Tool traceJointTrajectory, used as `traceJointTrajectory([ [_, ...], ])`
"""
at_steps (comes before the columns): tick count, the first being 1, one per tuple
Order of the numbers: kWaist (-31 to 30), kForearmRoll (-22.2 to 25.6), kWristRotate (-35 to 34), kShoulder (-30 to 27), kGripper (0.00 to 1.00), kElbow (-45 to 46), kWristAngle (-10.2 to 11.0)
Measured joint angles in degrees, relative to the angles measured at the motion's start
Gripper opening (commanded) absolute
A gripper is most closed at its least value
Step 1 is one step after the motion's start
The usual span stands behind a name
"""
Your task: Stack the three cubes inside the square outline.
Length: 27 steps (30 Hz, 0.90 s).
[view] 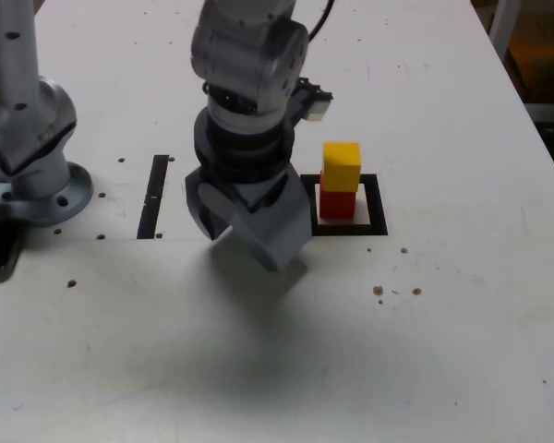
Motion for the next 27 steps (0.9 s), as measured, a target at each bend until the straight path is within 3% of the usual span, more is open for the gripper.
traceJointTrajectory([
  [27,1.62,-0.64,0.76,0.96,0.79,1.91,0.03],
])
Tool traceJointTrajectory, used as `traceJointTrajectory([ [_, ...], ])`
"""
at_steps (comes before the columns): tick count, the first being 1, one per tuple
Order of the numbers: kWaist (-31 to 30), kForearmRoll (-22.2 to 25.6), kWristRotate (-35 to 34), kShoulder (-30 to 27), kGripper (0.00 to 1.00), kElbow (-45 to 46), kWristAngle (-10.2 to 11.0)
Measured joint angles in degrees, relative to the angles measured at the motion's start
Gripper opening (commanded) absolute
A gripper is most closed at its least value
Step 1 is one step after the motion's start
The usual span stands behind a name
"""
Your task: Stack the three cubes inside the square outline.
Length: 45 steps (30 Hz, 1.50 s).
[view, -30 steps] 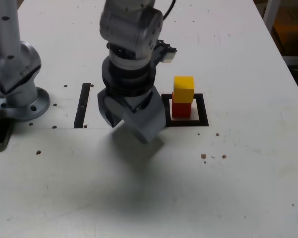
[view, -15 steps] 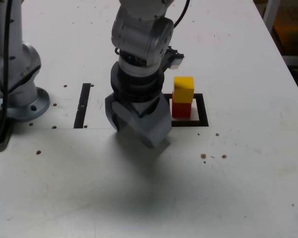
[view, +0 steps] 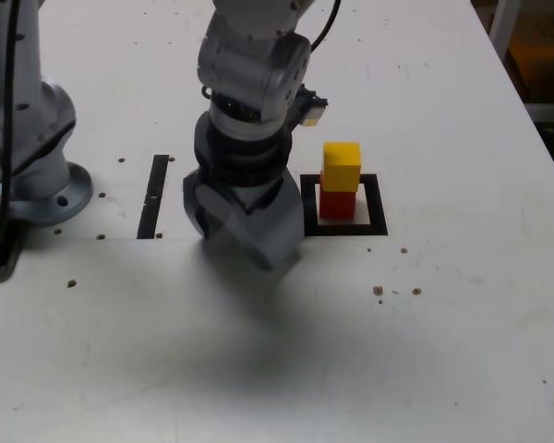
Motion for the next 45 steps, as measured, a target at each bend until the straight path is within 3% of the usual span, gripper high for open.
traceJointTrajectory([
  [45,3.49,-0.12,3.23,1.95,0.78,-2.30,1.11],
])
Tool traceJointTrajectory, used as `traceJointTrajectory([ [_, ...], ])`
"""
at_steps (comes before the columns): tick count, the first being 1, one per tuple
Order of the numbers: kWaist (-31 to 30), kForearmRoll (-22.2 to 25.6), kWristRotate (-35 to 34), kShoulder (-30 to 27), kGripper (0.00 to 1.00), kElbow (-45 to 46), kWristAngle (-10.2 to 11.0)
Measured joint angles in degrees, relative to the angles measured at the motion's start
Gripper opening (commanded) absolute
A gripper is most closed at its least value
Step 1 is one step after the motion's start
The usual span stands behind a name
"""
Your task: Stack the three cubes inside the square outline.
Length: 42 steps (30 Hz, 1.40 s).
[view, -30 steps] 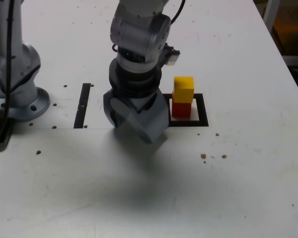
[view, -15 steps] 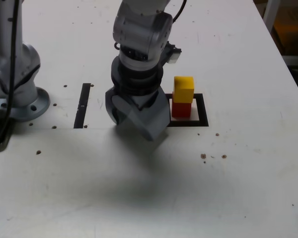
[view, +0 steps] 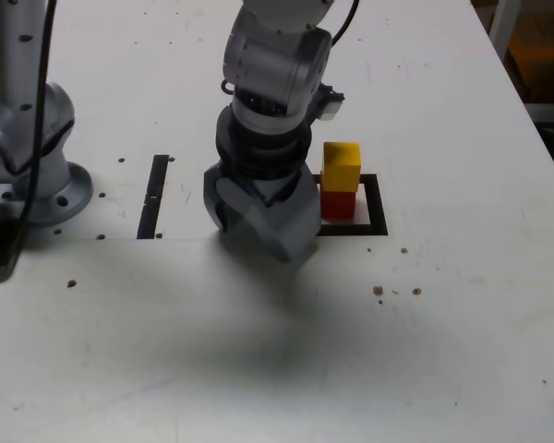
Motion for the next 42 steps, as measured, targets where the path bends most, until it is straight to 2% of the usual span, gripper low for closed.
traceJointTrajectory([
  [3,0.01,0.00,0.06,0.03,0.73,0.00,0.01],
  [10,0.04,0.01,0.06,0.19,0.53,0.49,-0.36],
  [26,0.11,-0.22,-1.42,0.18,0.29,1.63,-1.39],
  [35,0.11,0.43,-6.53,-1.54,0.26,3.87,-1.52],
  [42,0.12,6.83,-12.31,-3.63,0.26,2.27,-1.44],
])
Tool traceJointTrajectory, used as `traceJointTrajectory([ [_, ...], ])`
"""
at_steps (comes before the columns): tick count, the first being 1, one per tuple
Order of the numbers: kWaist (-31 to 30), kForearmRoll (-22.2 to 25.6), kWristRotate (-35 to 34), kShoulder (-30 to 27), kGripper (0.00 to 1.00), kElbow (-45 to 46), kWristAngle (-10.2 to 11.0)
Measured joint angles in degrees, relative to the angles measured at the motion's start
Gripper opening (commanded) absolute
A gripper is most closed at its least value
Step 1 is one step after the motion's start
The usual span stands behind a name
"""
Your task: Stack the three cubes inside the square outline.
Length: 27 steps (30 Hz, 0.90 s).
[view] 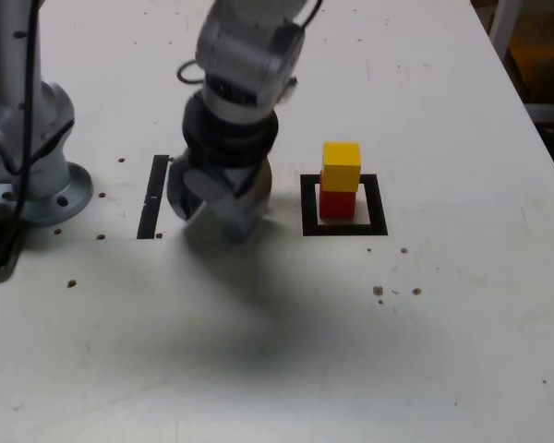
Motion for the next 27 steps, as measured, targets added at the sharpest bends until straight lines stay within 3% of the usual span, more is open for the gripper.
traceJointTrajectory([
  [9,0.43,11.72,-6.59,-3.50,0.26,-9.47,1.48],
  [18,2.81,24.85,-10.37,-3.70,0.26,-25.89,1.55],
  [27,5.60,30.80,-11.06,1.73,0.26,-42.67,-1.54],
])
